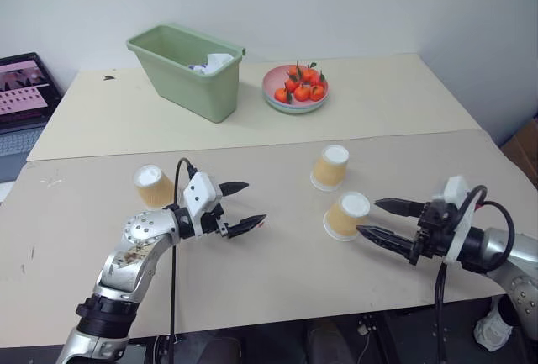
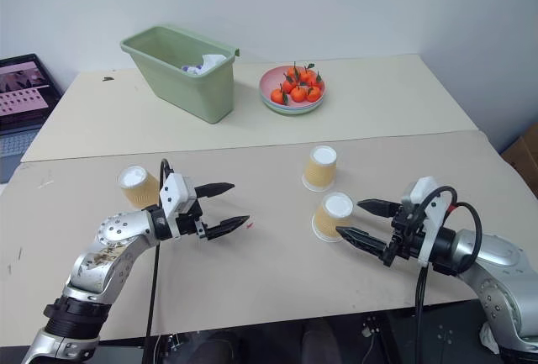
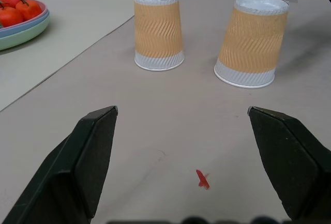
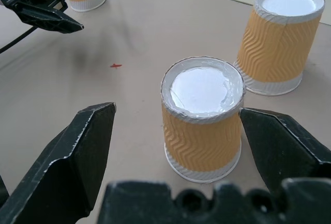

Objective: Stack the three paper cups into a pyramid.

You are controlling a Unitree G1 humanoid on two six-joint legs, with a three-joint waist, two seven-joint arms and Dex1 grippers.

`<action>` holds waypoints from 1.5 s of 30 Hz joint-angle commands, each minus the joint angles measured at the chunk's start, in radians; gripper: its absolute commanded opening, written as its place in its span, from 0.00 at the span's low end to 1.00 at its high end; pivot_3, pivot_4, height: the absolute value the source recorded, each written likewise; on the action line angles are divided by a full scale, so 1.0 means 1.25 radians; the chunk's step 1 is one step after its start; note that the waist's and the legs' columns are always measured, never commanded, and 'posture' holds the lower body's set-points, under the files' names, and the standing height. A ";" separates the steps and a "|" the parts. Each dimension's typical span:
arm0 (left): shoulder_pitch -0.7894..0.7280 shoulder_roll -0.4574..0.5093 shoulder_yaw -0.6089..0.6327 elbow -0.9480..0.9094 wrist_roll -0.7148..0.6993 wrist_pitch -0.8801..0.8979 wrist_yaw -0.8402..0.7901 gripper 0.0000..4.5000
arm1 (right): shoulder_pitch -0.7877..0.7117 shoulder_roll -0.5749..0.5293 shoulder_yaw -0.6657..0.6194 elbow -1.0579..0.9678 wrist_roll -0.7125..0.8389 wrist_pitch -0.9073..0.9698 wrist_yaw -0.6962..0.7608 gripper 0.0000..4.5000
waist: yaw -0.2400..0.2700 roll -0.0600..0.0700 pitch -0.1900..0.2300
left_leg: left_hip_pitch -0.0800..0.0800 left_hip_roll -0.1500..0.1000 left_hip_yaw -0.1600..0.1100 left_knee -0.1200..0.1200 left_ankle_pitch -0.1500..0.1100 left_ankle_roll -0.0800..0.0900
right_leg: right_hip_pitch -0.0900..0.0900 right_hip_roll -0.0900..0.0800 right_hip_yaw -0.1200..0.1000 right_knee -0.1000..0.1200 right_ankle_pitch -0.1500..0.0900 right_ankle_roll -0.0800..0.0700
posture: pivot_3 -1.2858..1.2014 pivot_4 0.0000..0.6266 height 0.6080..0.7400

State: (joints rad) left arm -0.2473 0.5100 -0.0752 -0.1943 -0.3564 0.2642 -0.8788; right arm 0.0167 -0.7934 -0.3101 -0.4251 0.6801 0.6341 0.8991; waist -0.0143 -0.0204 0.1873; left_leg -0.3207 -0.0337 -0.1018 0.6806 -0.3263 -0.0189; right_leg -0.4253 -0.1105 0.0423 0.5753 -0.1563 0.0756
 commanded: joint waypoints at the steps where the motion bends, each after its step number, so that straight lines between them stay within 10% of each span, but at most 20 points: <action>1: -0.014 -0.006 0.015 -0.049 -0.018 0.019 0.021 0.96 | -0.030 0.006 0.020 0.010 -0.016 -0.034 0.003 1.00 | -0.001 0.000 0.000 | 0.000 0.000 0.000 0.000 0.000 0.000 | 0.000 0.000 0.000 0.000 0.000 0.000 | 0.52 0.24 0.91; 20: -0.008 -0.022 0.083 -0.178 -0.090 0.161 0.149 0.96 | -0.170 0.089 0.171 0.175 -0.128 -0.152 0.030 1.00 | -0.001 0.000 0.000 | 0.001 0.000 0.000 0.000 0.000 0.000 | -0.001 0.000 0.000 0.000 0.003 -0.005 | 0.52 0.24 0.91; 26: 0.012 -0.021 0.130 -0.240 -0.127 0.213 0.207 0.97 | -0.204 0.100 0.166 0.195 -0.119 -0.138 0.031 0.62 | -0.001 0.000 0.000 | 0.001 0.000 0.000 0.001 0.000 0.000 | -0.003 0.000 0.000 0.001 0.004 -0.006 | 0.52 0.24 0.91; 45: 0.114 -0.046 0.358 -0.414 -0.275 0.331 0.447 0.97 | -0.545 0.349 0.459 0.384 -0.206 -0.179 0.125 0.62 | -0.019 -0.002 -0.001 | -0.004 -0.001 -0.002 0.002 0.003 -0.005 | -0.013 -0.001 0.000 0.003 0.006 -0.008 | 0.52 0.24 0.91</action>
State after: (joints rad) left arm -0.1039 0.4533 0.3421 -0.6566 -0.6739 0.6835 -0.3360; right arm -0.6298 -0.3725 0.2443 0.0264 0.4554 0.4736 1.0422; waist -0.0382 -0.0228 0.1866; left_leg -0.3267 -0.0346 -0.1038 0.6830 -0.3231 -0.0248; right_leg -0.4416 -0.1112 0.0417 0.5789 -0.1487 0.0651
